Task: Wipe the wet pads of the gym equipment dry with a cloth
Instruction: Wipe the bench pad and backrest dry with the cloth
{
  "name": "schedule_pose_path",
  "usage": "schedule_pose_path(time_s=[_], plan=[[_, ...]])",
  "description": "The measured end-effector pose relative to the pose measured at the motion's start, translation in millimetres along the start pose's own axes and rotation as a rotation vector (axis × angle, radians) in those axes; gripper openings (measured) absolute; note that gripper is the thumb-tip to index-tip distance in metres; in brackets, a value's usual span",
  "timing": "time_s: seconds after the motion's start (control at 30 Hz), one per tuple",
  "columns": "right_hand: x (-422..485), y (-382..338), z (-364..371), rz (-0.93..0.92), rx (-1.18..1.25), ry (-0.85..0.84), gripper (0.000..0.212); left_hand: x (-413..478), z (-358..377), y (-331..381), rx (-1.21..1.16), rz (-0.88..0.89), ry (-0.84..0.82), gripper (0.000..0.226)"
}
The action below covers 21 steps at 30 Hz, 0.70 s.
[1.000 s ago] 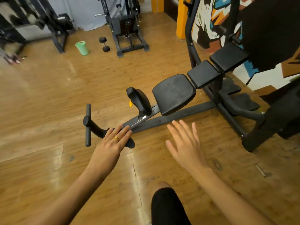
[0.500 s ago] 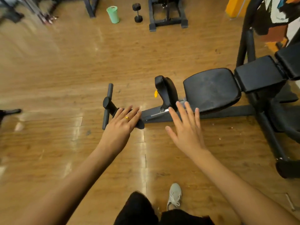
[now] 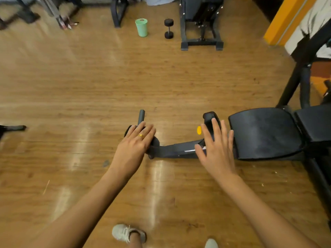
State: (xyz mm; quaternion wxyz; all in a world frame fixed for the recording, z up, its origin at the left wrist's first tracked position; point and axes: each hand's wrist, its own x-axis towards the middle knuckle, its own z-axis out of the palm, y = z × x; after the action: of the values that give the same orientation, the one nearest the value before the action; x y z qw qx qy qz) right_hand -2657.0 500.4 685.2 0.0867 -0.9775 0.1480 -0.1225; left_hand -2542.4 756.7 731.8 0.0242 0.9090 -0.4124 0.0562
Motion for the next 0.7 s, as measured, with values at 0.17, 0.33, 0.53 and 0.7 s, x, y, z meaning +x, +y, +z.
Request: schedule_pose_path(time_s=[0.17,0.33,0.53,0.7], plan=[[54,-87,24,0.018,-0.054,0.048,0.069,7,-4,-124,0.021,0.062,0.042,0.058],[115,-177,47,0.046,-0.053,0.041,0.071,14,-9,-233,-0.001,0.059,0.084,0.058],[207,-265,74,0.037,-0.057,0.073,0.071,51,-8,-344,-0.037,0.075,0.082,0.065],[311,-316,117,0.004,-0.022,0.116,0.069,111,-4,-447,-0.007,0.125,0.068,0.064]])
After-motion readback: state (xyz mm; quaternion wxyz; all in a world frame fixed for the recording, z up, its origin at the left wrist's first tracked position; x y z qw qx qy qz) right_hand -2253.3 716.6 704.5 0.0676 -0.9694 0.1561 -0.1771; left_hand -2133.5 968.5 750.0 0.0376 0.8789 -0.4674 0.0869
